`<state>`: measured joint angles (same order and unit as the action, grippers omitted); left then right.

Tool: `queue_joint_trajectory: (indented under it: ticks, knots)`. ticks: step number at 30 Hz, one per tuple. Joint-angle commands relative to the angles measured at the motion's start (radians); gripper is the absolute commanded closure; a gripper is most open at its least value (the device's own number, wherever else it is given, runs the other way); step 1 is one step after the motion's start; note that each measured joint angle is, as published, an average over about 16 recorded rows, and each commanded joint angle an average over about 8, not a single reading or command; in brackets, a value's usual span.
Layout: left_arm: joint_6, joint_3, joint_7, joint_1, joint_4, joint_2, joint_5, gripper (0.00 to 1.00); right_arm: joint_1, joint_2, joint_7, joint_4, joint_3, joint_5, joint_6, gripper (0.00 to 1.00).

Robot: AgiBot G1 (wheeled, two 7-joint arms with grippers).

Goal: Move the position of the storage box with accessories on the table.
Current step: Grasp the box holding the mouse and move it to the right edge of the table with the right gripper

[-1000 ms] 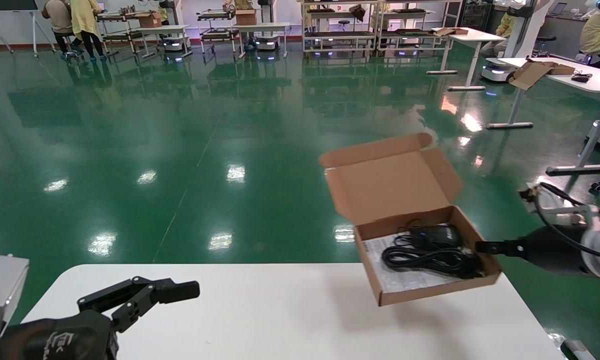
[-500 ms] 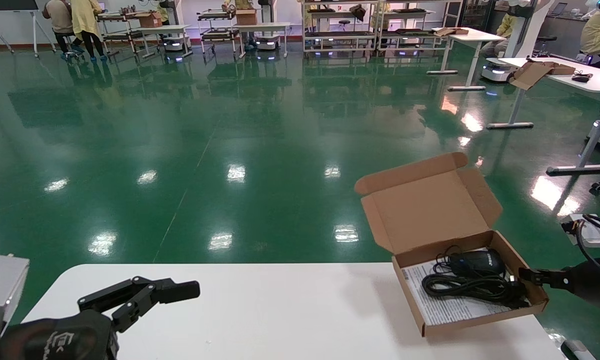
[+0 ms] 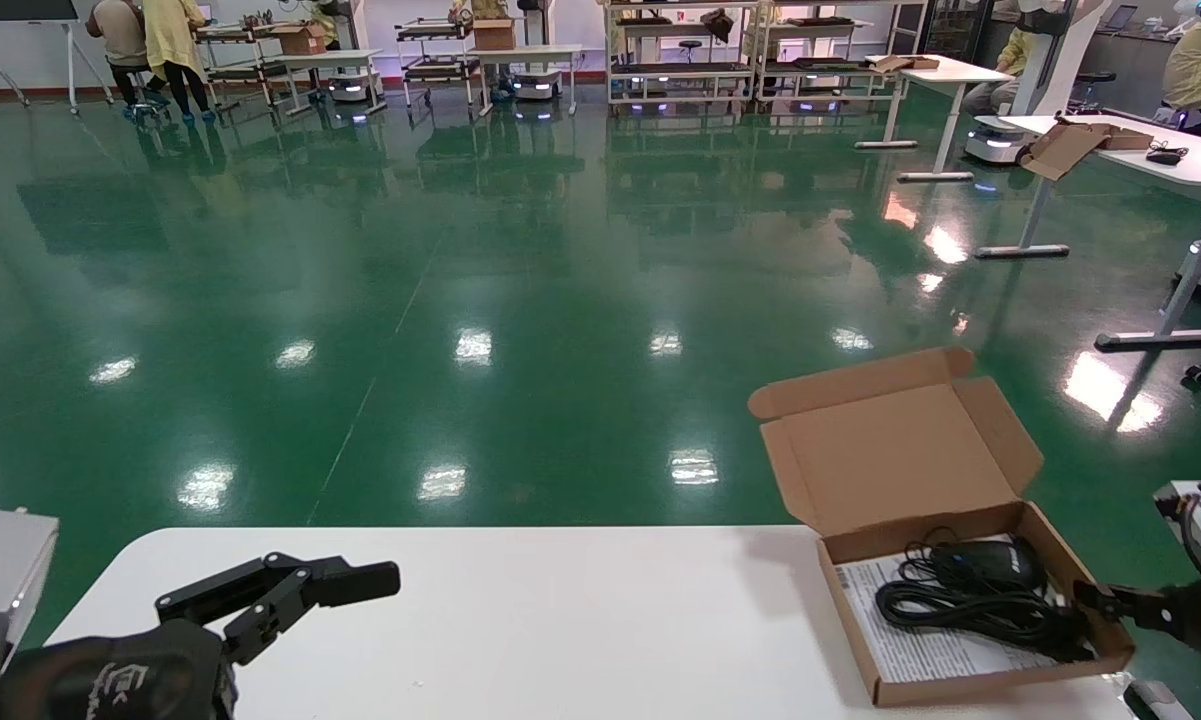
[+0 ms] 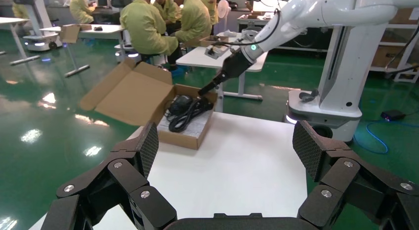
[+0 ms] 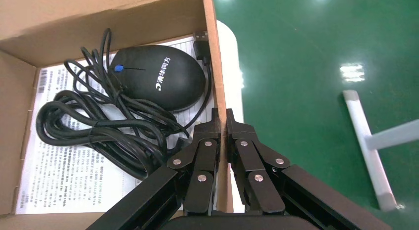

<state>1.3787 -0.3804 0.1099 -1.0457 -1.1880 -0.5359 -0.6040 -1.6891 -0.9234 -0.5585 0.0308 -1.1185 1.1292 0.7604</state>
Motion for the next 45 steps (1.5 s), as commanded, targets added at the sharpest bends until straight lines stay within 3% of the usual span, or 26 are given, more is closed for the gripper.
queue_joint_trajectory:
  ticks: [1,29,30,36,38,45]
  knots:
    - [0.0,0.0,0.0,0.0,0.0,0.0,0.0,0.0,0.013,0.004,0.012,-0.007,0.005,-0.007,-0.011,1.0]
    - [0.0,0.0,0.0,0.0,0.0,0.0,0.0,0.0,0.155,-0.002,0.191,0.004,0.108,-0.152,-0.149,0.97]
    - [0.0,0.0,0.0,0.0,0.0,0.0,0.0,0.0,0.157,-0.002,0.196,0.003,0.11,-0.156,-0.152,0.91]
    - [0.0,0.0,0.0,0.0,0.0,0.0,0.0,0.0,0.166,-0.006,0.224,0.0,0.128,-0.18,-0.163,0.18]
    - [0.0,0.0,0.0,0.0,0.0,0.0,0.0,0.0,0.169,-0.007,0.236,0.001,0.132,-0.186,-0.165,0.01]
    - [0.0,0.0,0.0,0.0,0.0,0.0,0.0,0.0,0.18,-0.007,0.292,0.01,0.152,-0.213,-0.171,0.0]
